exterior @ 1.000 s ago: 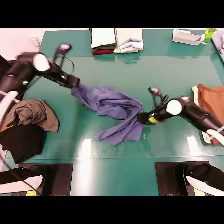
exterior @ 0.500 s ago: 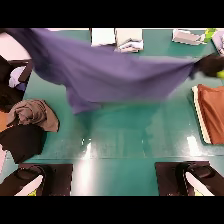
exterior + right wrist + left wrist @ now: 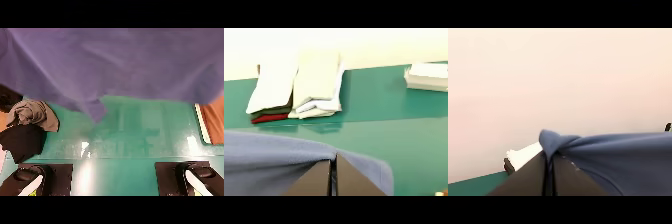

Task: Fold the shirts.

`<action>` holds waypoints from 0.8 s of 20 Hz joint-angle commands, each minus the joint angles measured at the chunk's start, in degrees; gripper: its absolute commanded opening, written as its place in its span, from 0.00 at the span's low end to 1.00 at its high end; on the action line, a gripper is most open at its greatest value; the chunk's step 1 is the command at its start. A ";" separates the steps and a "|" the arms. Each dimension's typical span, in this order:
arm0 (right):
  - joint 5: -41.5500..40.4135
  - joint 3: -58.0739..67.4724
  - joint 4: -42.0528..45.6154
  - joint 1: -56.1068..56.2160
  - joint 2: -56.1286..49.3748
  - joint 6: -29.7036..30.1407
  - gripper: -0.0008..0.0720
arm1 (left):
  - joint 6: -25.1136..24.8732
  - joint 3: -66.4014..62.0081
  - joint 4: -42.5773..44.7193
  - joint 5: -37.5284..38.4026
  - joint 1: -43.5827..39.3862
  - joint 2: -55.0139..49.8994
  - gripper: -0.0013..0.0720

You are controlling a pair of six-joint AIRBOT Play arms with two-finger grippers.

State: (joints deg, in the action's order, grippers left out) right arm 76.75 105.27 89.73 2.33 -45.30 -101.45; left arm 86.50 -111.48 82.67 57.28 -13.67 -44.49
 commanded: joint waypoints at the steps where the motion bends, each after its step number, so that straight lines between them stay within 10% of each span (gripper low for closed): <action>1: 7.80 8.41 0.07 -0.85 -7.54 1.51 0.03 | -0.15 -0.57 0.31 4.76 0.07 -4.11 0.05; 6: 13.31 1.90 -0.20 -0.50 -20.70 2.67 0.03 | -0.57 9.99 1.16 14.84 0.07 -20.17 0.05; 16: -4.87 -18.34 -6.14 -0.52 -40.98 3.02 0.04 | -0.76 22.95 3.08 1.73 0.09 -47.17 0.05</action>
State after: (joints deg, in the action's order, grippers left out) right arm 78.22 89.01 87.11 1.76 -81.97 -98.50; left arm 84.77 -89.73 85.03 61.30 -13.61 -86.91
